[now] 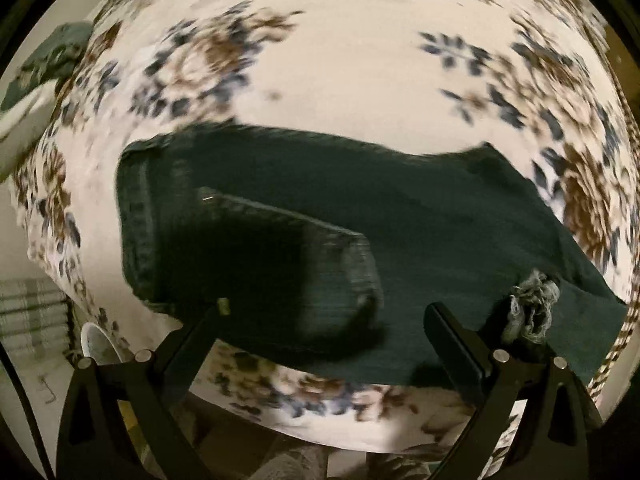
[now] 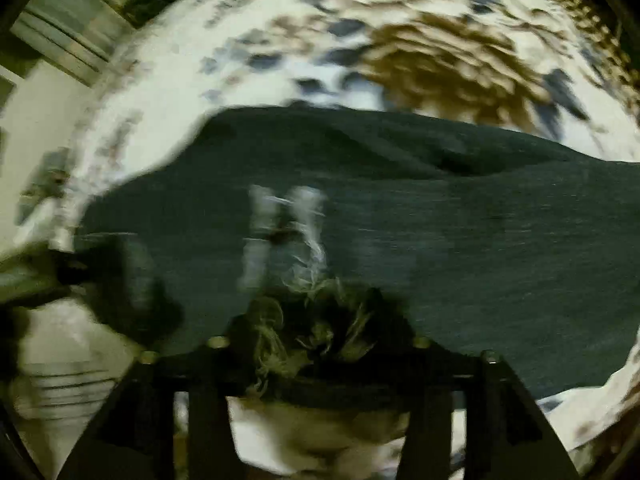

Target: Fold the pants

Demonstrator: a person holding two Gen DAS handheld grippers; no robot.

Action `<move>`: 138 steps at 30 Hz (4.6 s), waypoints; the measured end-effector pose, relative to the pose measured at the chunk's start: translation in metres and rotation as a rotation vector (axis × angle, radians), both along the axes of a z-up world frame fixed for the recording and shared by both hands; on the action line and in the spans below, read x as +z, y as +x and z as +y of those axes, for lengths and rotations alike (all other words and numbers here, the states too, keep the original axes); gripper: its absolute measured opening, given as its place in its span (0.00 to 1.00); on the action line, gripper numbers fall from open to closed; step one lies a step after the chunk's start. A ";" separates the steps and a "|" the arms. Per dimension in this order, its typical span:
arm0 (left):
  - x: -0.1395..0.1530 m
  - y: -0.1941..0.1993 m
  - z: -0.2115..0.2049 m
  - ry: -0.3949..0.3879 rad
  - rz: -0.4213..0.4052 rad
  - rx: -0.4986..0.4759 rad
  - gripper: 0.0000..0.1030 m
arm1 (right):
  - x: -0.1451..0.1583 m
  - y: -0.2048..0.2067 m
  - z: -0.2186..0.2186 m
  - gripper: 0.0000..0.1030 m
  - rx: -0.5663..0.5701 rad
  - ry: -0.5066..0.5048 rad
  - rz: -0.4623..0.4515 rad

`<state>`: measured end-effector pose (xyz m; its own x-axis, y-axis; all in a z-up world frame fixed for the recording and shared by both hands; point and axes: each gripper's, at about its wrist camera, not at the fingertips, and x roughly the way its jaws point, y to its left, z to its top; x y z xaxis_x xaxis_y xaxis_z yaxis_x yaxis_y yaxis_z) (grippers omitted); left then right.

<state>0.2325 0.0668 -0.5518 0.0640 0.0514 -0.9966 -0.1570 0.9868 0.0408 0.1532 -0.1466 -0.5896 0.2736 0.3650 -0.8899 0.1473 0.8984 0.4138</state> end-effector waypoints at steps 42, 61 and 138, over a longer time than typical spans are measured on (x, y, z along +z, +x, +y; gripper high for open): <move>0.044 -0.055 0.112 -0.334 -0.501 0.336 0.23 | -0.017 0.030 0.017 0.71 0.028 -0.035 0.191; 0.001 -0.003 -0.188 -0.221 -0.225 -0.372 0.21 | 0.001 -0.022 -0.173 0.72 -0.235 0.029 0.162; -0.021 0.021 -0.185 0.016 -0.057 -0.282 0.94 | -0.041 -0.066 -0.302 0.94 -0.403 0.108 0.222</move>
